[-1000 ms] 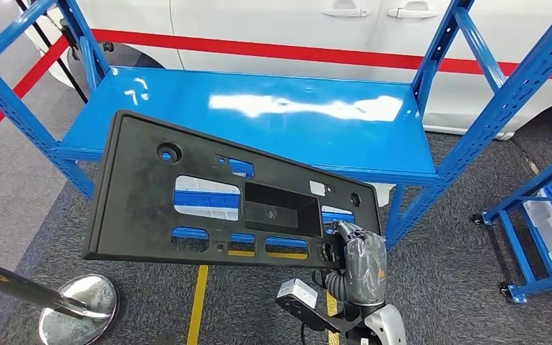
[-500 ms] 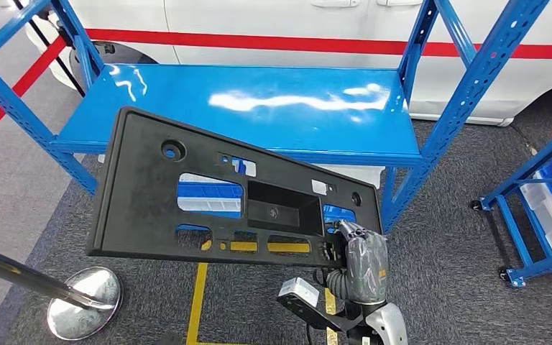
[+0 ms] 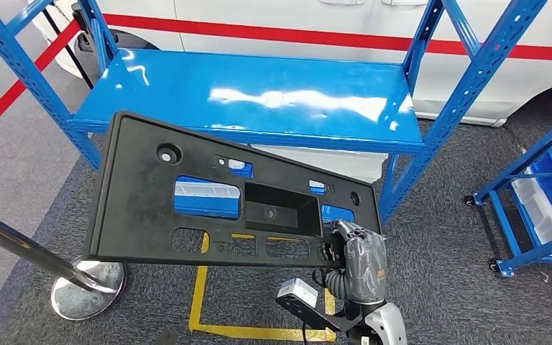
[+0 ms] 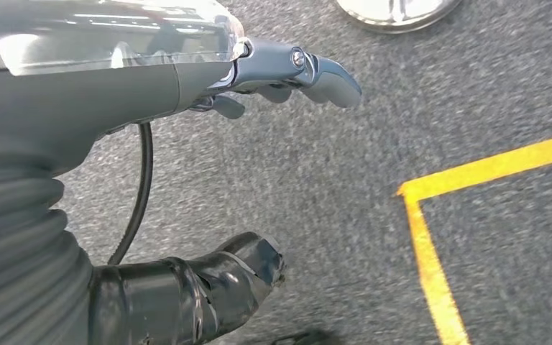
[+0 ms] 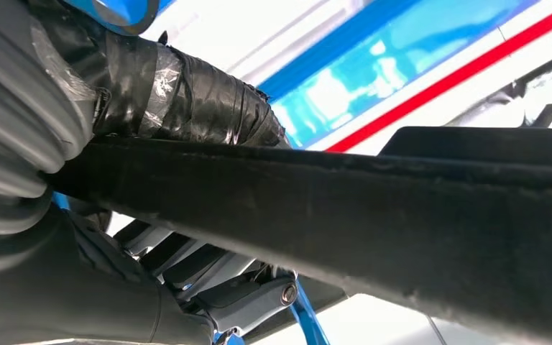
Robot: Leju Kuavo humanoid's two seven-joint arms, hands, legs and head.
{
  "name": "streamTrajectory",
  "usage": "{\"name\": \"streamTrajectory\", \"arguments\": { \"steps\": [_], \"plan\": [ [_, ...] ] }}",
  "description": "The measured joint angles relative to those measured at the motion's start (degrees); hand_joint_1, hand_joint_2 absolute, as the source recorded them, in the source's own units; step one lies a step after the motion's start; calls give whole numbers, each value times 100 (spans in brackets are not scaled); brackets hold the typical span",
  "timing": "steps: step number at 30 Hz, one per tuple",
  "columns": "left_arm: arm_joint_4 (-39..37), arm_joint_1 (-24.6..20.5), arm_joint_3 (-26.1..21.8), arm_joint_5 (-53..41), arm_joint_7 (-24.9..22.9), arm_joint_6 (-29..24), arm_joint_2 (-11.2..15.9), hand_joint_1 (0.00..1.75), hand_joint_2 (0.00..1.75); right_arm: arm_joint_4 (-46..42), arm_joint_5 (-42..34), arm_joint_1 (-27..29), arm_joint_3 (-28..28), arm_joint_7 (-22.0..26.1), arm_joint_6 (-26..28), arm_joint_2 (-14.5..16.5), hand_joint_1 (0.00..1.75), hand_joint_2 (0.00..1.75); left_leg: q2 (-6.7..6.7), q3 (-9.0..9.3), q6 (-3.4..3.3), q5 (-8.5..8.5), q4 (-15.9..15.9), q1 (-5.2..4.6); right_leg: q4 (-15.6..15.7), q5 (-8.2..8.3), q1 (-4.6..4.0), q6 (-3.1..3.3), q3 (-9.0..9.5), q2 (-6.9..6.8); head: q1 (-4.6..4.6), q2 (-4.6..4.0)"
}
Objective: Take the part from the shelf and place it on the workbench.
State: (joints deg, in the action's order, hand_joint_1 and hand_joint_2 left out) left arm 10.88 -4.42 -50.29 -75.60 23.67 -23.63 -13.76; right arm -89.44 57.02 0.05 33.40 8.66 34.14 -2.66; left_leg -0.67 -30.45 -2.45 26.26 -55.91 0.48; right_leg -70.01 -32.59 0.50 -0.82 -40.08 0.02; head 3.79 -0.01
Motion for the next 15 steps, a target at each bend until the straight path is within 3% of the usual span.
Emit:
{"name": "streamTrajectory", "arguments": {
  "steps": [1, 2, 3, 5, 7, 10, 12, 15],
  "plan": [
    [0, 3, 0, -1, 0, 0, -1, 0, 175, 2, 0, 2, -1, 0, -8, -1, 175, 175, -2, -76, 3, -42, -23, -2, -287, -112, 8, -17, -44, 0, 1, 1],
    [0, 5, 0, -1, 0, 0, -1, 0, 175, 4, -1, 3, -1, -1, -11, -1, 175, 175, -3, -153, 9, -79, -54, -3, -422, -105, 18, -30, -12, 0, -1, 0],
    [0, 5, 0, -2, 0, 0, -1, 0, 175, 6, -1, 3, -2, -1, -11, -1, 175, 175, -3, -232, 19, -109, -93, -2, -342, 6, 29, -36, 126, -1, 0, 0],
    [0, 4, 0, -3, 0, 0, -2, 0, 175, 5, -2, -4, -2, -1, -11, -1, 175, 175, 1, -368, 49, -151, -185, -1, 324, 229, 45, -23, 639, -4, -1, 0],
    [0, 5, 0, -3, 0, 0, -3, 0, 175, 4, -2, -6, -2, 1, -11, -1, 175, 175, 5, -451, 105, -191, -261, -10, 933, 257, 21, 26, 1030, 0, -3, 1],
    [1, 8, 0, -4, 0, 0, -2, 0, 175, 3, -2, -6, -2, 0, -11, 0, 175, 175, 11, -499, 224, -279, -274, -10, 1095, 297, -6, 136, 1041, -2, -4, 1],
    [1, 14, 0, -4, 0, 0, -1, 0, 175, 2, -2, -11, -2, 1, -12, 2, 175, 175, 27, -588, 286, -100, -415, 3, 1134, 406, 19, 238, 964, -17, -7, 0],
    [0, 17, 1, -4, 0, 0, -1, 0, 175, 3, -2, -11, -2, 2, -13, 4, 175, 175, 34, -877, 349, 627, -1309, 26, 1139, 569, 24, 318, 770, -34, -16, 0]
  ]
}}
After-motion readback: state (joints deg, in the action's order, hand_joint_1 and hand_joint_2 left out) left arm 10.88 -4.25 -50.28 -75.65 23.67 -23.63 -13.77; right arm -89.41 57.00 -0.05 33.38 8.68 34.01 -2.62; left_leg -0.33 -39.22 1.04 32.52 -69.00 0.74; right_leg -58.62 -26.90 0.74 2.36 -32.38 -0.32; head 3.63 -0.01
